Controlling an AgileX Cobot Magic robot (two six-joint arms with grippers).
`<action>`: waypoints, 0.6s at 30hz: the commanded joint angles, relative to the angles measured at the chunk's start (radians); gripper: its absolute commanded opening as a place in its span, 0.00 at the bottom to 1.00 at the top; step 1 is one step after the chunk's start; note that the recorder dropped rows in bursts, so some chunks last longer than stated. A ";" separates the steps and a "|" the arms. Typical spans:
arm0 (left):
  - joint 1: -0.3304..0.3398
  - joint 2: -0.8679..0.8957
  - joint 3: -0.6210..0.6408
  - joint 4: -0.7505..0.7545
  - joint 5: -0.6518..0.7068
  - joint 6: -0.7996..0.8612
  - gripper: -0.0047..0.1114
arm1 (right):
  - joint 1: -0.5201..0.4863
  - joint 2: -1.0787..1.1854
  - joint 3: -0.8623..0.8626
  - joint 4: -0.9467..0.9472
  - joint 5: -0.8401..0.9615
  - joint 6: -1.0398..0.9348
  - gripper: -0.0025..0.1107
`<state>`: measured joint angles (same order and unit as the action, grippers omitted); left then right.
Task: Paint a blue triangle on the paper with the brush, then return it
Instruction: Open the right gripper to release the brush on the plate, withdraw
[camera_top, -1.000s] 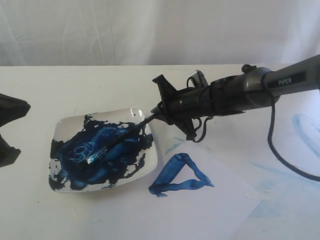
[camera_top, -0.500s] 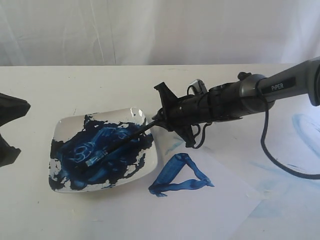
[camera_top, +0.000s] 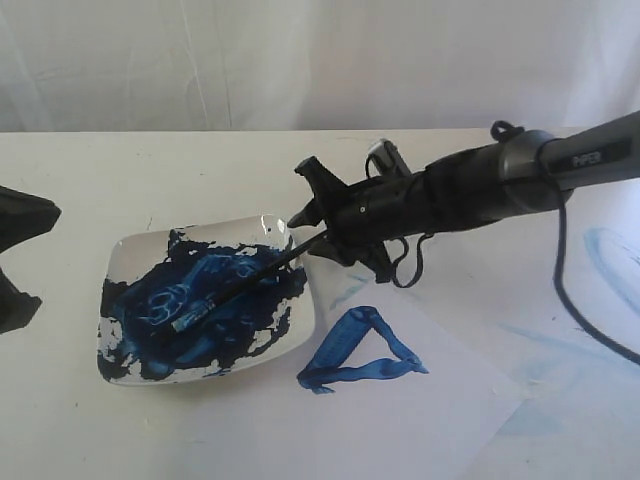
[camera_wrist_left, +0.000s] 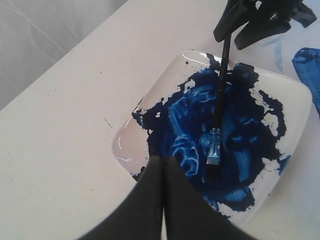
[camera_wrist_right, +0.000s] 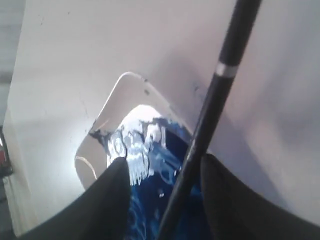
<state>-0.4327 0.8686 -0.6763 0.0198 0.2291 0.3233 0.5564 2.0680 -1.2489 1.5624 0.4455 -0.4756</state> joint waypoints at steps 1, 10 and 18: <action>0.002 -0.008 0.005 -0.036 -0.011 -0.013 0.04 | -0.020 -0.150 0.075 -0.177 0.043 -0.009 0.40; 0.002 -0.008 0.005 -0.055 -0.005 -0.013 0.04 | -0.016 -0.573 0.259 -0.440 0.207 -0.113 0.34; 0.002 -0.008 0.005 -0.055 0.009 -0.010 0.04 | -0.016 -1.041 0.404 -0.580 0.282 -0.125 0.02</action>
<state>-0.4327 0.8686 -0.6763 -0.0218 0.2282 0.3224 0.5402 1.1513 -0.8892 1.0612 0.7746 -0.5858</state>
